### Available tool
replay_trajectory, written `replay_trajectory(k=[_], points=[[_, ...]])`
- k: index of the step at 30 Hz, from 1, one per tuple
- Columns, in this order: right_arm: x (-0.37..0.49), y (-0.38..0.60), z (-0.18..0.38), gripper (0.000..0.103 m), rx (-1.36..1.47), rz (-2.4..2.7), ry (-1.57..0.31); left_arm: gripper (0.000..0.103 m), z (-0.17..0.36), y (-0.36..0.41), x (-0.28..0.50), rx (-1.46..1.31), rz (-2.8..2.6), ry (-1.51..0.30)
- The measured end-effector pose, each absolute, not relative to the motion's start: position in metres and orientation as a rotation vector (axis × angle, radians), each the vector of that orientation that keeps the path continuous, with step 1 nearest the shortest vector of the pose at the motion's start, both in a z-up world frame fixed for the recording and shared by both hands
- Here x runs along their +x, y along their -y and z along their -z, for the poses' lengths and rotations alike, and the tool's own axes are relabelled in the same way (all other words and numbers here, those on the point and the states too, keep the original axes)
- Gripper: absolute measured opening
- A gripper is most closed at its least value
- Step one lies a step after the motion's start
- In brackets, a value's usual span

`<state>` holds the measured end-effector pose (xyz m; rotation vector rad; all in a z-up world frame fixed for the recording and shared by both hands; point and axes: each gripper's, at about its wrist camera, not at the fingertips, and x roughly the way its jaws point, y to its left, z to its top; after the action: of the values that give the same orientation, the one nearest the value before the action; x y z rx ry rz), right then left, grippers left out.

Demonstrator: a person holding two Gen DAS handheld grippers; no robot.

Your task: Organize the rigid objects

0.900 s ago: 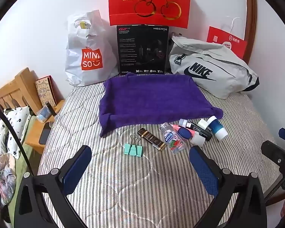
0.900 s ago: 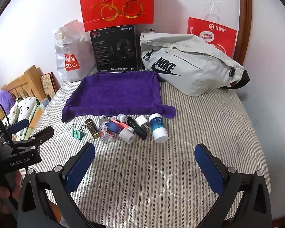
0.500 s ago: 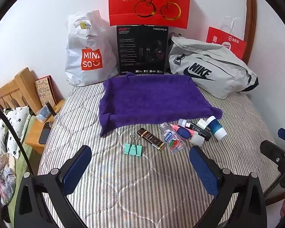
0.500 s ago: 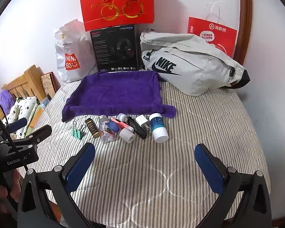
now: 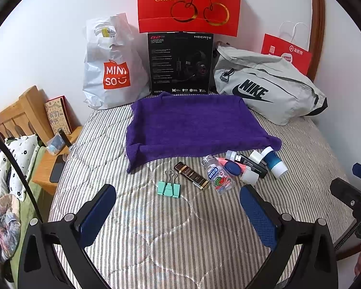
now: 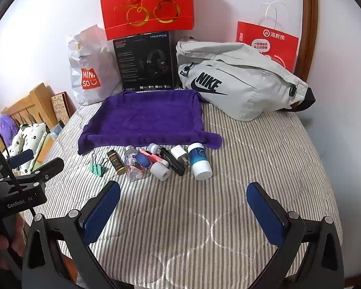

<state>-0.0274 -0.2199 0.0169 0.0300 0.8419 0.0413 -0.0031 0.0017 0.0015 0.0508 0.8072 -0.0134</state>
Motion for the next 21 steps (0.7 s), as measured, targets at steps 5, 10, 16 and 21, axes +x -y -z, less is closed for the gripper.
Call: replay_trajectory(k=[5,10,16,21], points=[[-0.0281,0.2197,-0.0166,0.103,0.03,-0.041,-0.841,0.103,-0.0014,-0.002,-0.0036,0.029,0.022,-0.802],[-0.0295,0.2197,-0.017,0.103,0.03,-0.041,-0.838,0.103,-0.0028,-0.0016,-0.0044,0.037,0.021,-0.782],[-0.0306,0.2199,-0.0176,0.103,0.028,-0.038,-0.838,0.103,-0.0043,-0.0009,-0.0034,0.047,0.023,-0.816],[-0.0308,0.2202,-0.0178,0.103,0.028,-0.038,-0.838,0.103,-0.0043,-0.0011,-0.0031,0.05,0.019,-0.828]])
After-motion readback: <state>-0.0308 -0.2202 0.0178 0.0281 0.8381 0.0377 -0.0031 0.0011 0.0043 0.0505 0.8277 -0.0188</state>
